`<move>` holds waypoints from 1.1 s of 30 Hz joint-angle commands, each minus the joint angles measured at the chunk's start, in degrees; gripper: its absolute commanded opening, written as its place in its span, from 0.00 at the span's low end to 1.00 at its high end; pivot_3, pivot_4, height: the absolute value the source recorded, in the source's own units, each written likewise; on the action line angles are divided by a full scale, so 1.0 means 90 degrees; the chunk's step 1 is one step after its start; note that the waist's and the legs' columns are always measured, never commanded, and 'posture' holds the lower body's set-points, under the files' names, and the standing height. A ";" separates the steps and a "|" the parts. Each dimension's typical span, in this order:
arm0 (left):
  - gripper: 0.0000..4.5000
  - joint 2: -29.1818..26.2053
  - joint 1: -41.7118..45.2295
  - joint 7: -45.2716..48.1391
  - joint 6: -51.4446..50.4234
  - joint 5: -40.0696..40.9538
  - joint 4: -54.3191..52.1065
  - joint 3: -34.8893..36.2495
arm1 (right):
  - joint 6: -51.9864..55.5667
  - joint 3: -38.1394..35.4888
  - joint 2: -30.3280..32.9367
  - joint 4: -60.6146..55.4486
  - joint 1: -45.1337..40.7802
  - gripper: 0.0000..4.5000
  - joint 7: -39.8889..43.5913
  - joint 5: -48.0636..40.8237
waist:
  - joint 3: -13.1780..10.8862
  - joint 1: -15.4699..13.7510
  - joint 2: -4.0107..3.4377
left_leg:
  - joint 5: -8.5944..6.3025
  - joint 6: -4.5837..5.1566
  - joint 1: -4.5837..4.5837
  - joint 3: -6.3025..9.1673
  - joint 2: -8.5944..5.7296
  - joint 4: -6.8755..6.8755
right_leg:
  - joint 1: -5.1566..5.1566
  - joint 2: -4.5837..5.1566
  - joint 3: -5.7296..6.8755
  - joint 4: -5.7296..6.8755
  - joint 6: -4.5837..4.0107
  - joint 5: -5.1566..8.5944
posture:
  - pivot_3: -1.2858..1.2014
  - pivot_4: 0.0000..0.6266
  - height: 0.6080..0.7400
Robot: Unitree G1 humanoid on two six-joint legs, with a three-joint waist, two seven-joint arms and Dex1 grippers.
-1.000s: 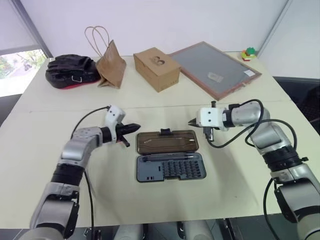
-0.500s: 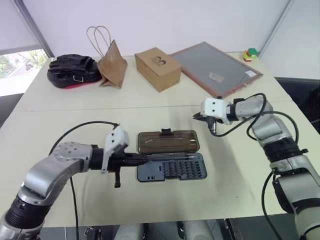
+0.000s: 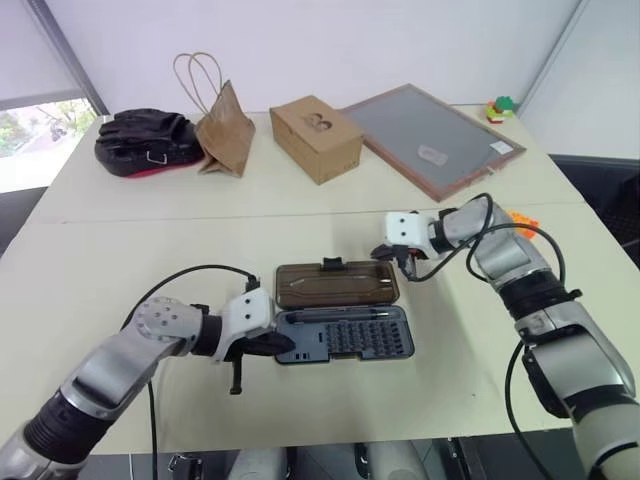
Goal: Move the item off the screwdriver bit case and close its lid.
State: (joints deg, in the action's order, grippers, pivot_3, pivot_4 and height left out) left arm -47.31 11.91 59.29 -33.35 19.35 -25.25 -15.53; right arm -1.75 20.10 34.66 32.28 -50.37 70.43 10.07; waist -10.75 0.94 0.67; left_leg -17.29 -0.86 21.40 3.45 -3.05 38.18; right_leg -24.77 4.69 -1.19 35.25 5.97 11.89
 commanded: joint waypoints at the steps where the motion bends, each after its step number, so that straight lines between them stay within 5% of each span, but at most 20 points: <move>1: 0.00 -0.0022 -0.0082 -0.0077 -0.0083 -0.0150 0.0089 -0.0070 | -0.0001 -0.0072 0.0014 0.0042 -0.0251 0.01 0.0086 -0.0020 | 0.0000 0.0003 0.0000 | 0.0000 0.0000 0.0000 0.0000 0.0000 0.0000 | 0.0000 0.0000 0.0000 0.0000 0.0000 0.0000 | 0.52 0.24 1.00; 4: 0.00 -0.0020 -0.0101 -0.0103 -0.0048 -0.0157 0.0104 -0.0023 | 0.0165 -0.0248 0.0012 0.0134 -0.0443 0.01 -0.0108 -0.0063 | 0.0000 0.0009 0.0000 | 0.0000 0.0000 0.0000 0.0000 0.0000 0.0000 | 0.0000 0.0000 0.0000 0.0000 0.0000 0.0000 | 0.52 0.24 1.00; 6: 0.00 -0.0001 -0.0120 -0.0135 -0.0049 -0.0149 0.0089 -0.0011 | 0.0258 -0.0213 0.0127 0.0018 -0.0431 0.14 0.0145 -0.0113 | 0.0000 0.0008 0.0000 | 0.0000 0.0000 0.0000 0.0000 0.0000 0.0000 | 0.0000 0.0000 0.0000 0.0000 0.0000 0.0000 | 0.52 0.24 1.00; 13: 0.00 0.0026 -0.0175 -0.0186 -0.0018 -0.0157 0.0096 0.0009 | 0.0608 -0.0204 0.0203 -0.0353 -0.0356 0.91 0.0464 -0.0191 | 0.0000 0.0008 -0.0001 | 0.0000 0.0000 0.0000 0.0001 0.0000 0.0000 | -0.0001 -0.0001 0.0001 0.0001 0.0000 0.0000 | 0.52 0.24 1.00; 25: 0.00 0.0057 -0.0113 -0.0231 -0.0008 -0.0192 0.0178 0.0023 | 0.0728 0.0479 -0.0232 0.0545 -0.0265 0.91 0.0317 0.0498 | 0.0009 0.0027 0.0004 | 0.0000 0.0000 -0.0013 0.0001 0.0000 0.0000 | 0.0010 -0.0001 0.0002 0.0003 0.0000 0.0000 | 0.52 0.24 1.00; 28: 0.00 0.0095 -0.0125 -0.0283 -0.0053 -0.0153 0.0164 0.0049 | 0.1375 0.0465 -0.0502 0.0887 -0.0405 0.72 0.0377 0.0388 | 0.0016 0.0048 0.0015 | -0.0001 0.0001 -0.0055 0.0000 0.0001 -0.0001 | 0.0051 -0.0003 0.0002 0.0003 -0.0001 0.0000 | 0.52 0.24 1.00; 33: 0.00 0.0161 -0.0186 -0.0363 -0.0092 -0.0130 0.0114 0.0086 | 0.2043 0.0444 -0.0701 0.0814 -0.0321 0.16 0.0977 0.0091 | 0.0019 0.0128 0.0017 | -0.0002 0.0004 -0.0151 0.0007 0.0014 -0.0004 | 0.0151 -0.0013 0.0006 -0.0006 -0.0023 0.0016 | 0.52 0.24 1.00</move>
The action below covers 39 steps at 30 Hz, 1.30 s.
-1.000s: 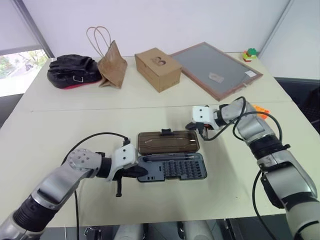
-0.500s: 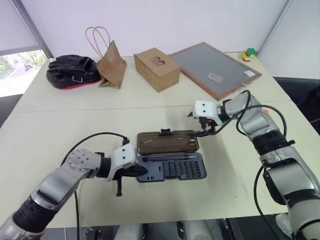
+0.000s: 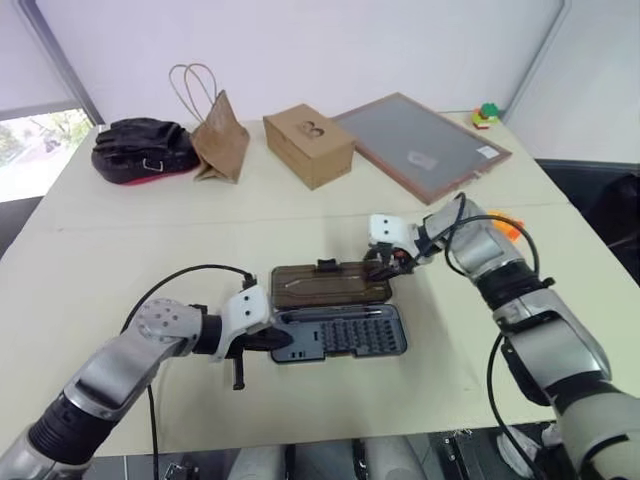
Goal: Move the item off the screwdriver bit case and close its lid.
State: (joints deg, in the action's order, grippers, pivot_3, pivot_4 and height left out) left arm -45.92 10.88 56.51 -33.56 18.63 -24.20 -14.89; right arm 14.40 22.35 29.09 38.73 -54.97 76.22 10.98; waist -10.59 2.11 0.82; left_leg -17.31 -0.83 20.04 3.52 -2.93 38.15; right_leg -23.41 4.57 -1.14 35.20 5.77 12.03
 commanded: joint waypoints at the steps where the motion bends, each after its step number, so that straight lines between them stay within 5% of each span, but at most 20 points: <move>1: 0.00 0.0020 -0.0076 -0.0069 -0.0071 -0.0045 -0.0005 0.0023 | 0.0271 0.0207 -0.0091 0.0085 0.0231 0.03 0.0382 -0.0021 | 0.0002 -0.0002 -0.0002 | 0.0000 0.0000 0.0000 0.0003 0.0000 0.0000 | 0.0000 0.0000 0.0003 0.0001 0.0001 0.0000 | 0.52 0.24 1.00; 6: 0.00 0.0077 -0.0093 -0.0129 -0.0073 -0.0038 -0.0017 0.0028 | 0.0216 0.0192 -0.0201 0.0129 0.0328 0.02 0.0410 -0.0002 | 0.0011 0.0043 0.0005 | -0.0002 0.0002 0.0010 0.0008 0.0004 -0.0010 | -0.0013 -0.0005 0.0006 0.0000 0.0018 -0.0009 | 0.52 0.24 1.00; 18: 0.00 0.0163 -0.0079 -0.0195 -0.0120 0.0017 0.0030 0.0122 | -0.2550 0.0039 0.0049 0.0624 -0.0125 0.02 -0.1417 0.0680 | 0.0021 0.0198 0.0026 | 0.0001 -0.0004 -0.0044 -0.0009 0.0031 -0.0012 | 0.0031 -0.0024 -0.0003 0.0002 -0.0002 0.0002 | 0.52 0.24 1.00; 31: 0.00 0.0268 -0.0022 -0.0223 -0.0083 0.0004 0.0120 0.0086 | -0.1747 -0.0425 0.0606 -0.1833 0.0456 0.02 -0.1631 0.0406 | 0.0003 0.0008 0.0001 | 0.0004 -0.0009 0.0060 -0.0009 0.0032 -0.0004 | -0.0070 -0.0024 -0.0007 0.0004 0.0013 -0.0013 | 0.52 0.24 1.00; 39: 0.00 0.0881 0.0281 -0.0637 -0.0672 0.1013 0.0128 0.1138 | -0.1685 -0.0313 0.0831 -0.2436 0.0947 0.02 -0.1640 0.0359 | -0.0003 -0.0005 0.0003 | 0.0004 -0.0008 0.0071 -0.0011 0.0031 -0.0005 | -0.0078 -0.0022 -0.0003 0.0002 0.0012 -0.0012 | 0.52 0.24 1.00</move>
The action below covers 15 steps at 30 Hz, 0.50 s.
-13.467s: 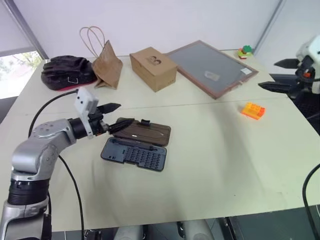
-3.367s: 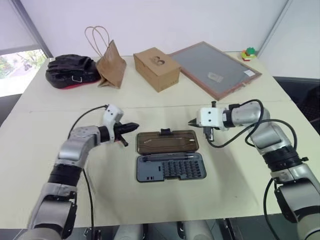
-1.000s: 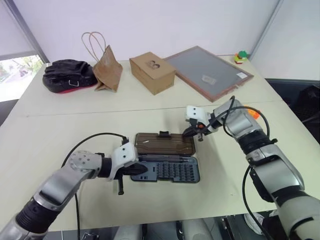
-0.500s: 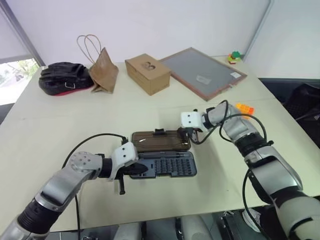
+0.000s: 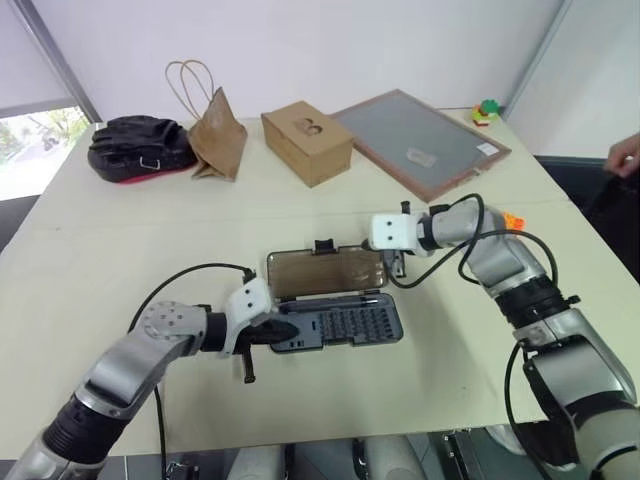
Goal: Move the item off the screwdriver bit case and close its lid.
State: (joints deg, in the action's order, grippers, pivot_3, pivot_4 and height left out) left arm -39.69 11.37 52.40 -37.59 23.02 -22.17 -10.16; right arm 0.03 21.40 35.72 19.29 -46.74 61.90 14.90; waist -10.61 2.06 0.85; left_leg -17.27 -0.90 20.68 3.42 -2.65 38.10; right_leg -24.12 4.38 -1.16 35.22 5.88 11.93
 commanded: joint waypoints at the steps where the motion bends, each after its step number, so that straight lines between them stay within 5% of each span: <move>1: 0.00 0.0301 0.0323 -0.0254 -0.0338 0.0739 -0.0083 0.0834 | -0.0083 -0.0209 0.0092 -0.0280 0.0055 0.02 -0.0071 -0.0093 | 0.0000 0.0001 0.0001 | 0.0000 0.0000 0.0007 0.0000 0.0000 0.0000 | -0.0007 0.0000 0.0001 0.0000 0.0001 -0.0001 | 0.52 0.24 1.00; 8: 0.00 0.1189 0.1381 -0.1369 -0.1036 0.2218 0.0549 0.2579 | -0.0180 -0.0179 0.0121 -0.0153 0.0055 0.02 -0.0201 -0.0043 | -0.0001 0.0013 0.0003 | 0.0003 -0.0005 0.0063 0.0007 0.0000 0.0010 | -0.0057 0.0003 0.0011 0.0002 0.0002 -0.0004 | 0.52 0.24 1.00; 15: 0.00 0.1068 0.1179 -0.1697 0.0121 0.0776 0.2386 0.2245 | -0.0094 -0.0200 0.0120 -0.0219 0.0038 0.02 -0.0236 -0.0033 | 0.0000 0.0027 0.0000 | 0.0004 -0.0008 0.0066 0.0003 -0.0003 0.0006 | -0.0063 0.0001 0.0009 0.0001 0.0000 -0.0006 | 0.52 0.24 1.00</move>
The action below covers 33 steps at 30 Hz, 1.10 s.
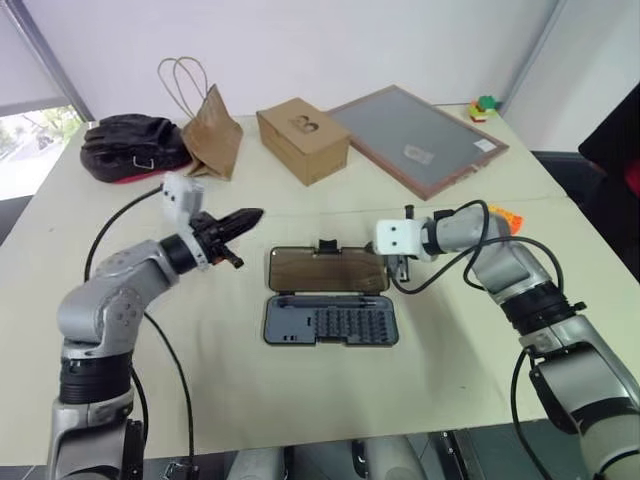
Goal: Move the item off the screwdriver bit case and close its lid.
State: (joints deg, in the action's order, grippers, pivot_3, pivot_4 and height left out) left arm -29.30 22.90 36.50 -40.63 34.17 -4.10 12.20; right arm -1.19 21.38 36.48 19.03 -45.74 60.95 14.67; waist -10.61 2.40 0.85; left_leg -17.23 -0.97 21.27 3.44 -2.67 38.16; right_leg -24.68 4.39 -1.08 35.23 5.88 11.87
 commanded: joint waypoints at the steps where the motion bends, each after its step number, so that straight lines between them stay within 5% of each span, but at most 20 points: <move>1: 0.00 -0.0086 -0.0177 0.0146 0.0629 -0.0660 0.0578 -0.0415 | 0.0079 -0.0205 0.0036 -0.0220 -0.0085 0.02 -0.0121 -0.0016 | 0.0000 -0.0020 0.0001 | 0.0000 0.0000 0.0004 0.0001 -0.0002 0.0000 | -0.0002 0.0002 0.0000 0.0000 0.0000 0.0000 | 0.52 0.24 1.00; 22: 0.00 0.0710 0.0820 0.1679 0.1761 -0.1496 0.2892 -0.1526 | 0.0693 -0.0256 0.0064 -0.0737 0.0020 0.02 -0.0039 -0.0144 | 0.0001 -0.0187 0.0000 | 0.0000 0.0001 0.0010 0.0005 -0.0042 0.0002 | -0.0007 0.0025 0.0002 0.0002 0.0001 -0.0002 | 0.52 0.24 1.00; 31: 0.00 0.0786 0.1076 0.1784 0.2025 -0.1601 0.3356 -0.1400 | 0.1179 -0.0376 0.0289 -0.1374 0.0100 0.99 0.0120 -0.0217 | 0.0001 -0.0198 0.0000 | 0.0000 0.0001 0.0011 0.0008 -0.0044 0.0002 | -0.0007 0.0030 0.0003 0.0004 0.0004 -0.0004 | 0.52 0.24 1.00; 33: 0.00 0.0805 0.1171 0.1827 0.2080 -0.1602 0.3439 -0.1390 | 0.1762 -0.0662 0.0457 -0.1872 0.0067 0.99 0.0395 -0.0574 | 0.0000 -0.0209 -0.0001 | 0.0000 0.0001 0.0013 0.0010 -0.0044 0.0003 | -0.0007 0.0031 0.0004 0.0004 0.0004 -0.0004 | 0.52 0.24 1.00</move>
State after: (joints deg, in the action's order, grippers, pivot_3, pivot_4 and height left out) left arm -22.29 32.52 52.55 -22.98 20.08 26.25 -0.80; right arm 11.16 19.96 38.93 7.44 -44.04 62.85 12.42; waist -10.61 0.53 0.84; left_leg -17.23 -0.96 21.41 3.56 -3.07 38.19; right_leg -24.75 4.68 -1.04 35.25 5.92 11.83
